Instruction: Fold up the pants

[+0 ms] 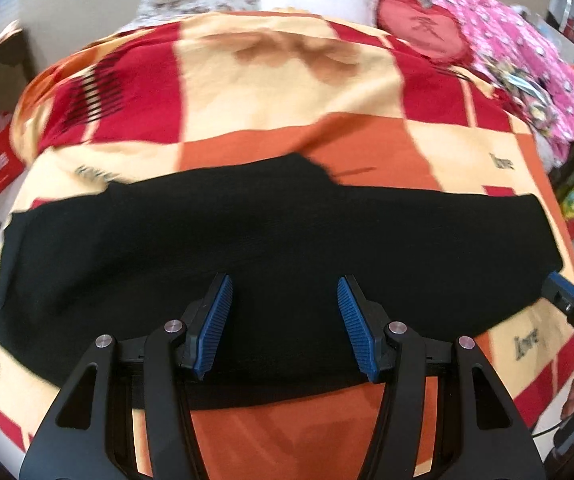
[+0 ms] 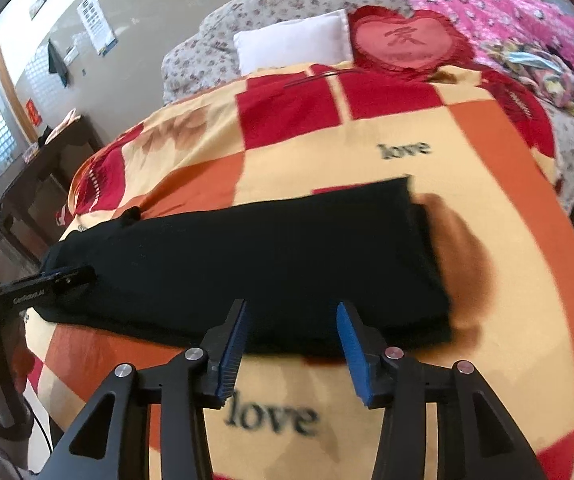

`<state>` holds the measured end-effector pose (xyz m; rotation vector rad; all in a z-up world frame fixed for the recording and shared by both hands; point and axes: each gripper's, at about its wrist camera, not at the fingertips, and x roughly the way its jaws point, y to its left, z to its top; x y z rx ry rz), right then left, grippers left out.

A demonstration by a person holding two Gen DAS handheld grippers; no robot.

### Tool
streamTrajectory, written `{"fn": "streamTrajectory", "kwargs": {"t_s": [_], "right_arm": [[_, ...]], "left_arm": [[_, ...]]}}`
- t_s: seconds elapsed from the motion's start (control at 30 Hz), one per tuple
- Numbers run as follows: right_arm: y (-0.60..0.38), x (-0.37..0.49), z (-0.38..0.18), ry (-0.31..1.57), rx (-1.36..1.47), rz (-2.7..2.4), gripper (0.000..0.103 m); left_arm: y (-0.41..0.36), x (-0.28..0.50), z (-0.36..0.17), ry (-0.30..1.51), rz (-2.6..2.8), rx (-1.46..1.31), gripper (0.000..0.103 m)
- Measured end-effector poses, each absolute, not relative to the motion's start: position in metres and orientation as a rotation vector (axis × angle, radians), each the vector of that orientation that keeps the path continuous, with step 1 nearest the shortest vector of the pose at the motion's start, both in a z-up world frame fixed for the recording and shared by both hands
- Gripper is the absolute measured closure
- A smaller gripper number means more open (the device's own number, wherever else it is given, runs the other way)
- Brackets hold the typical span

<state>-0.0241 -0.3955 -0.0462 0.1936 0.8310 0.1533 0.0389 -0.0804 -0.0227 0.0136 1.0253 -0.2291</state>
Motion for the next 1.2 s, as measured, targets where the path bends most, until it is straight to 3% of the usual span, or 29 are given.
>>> {"fn": "streamTrajectory", "kwargs": {"t_s": [0.13,0.23,0.63,1.03,1.1,1.2], "right_arm": [[-0.42,-0.042,-0.05,0.839,0.228,0.098,0.056],[-0.436,-0.045,-0.057,0.848,0.284,0.086,0.055],[-0.445,-0.029,-0.067,0.771,0.417,0.179,0.049],[-0.451,-0.019,-0.072,0.702,0.496,0.222,0.046],[-0.453,-0.015,-0.073,0.692,0.533,0.219,0.046],[-0.453,-0.007,-0.074,0.685,0.544,0.211,0.048]], "left_arm": [[-0.117,0.049,-0.017,1.048,-0.338,0.046,0.048],[-0.159,0.06,-0.016,1.078,-0.468,0.067,0.04],[-0.3,0.112,-0.017,1.134,-0.732,0.229,0.04],[-0.378,0.108,-0.032,1.154,-0.879,0.359,0.04],[-0.385,0.11,-0.035,1.185,-0.948,0.333,0.025],[-0.394,0.104,-0.04,1.127,-0.949,0.407,0.023]]}}
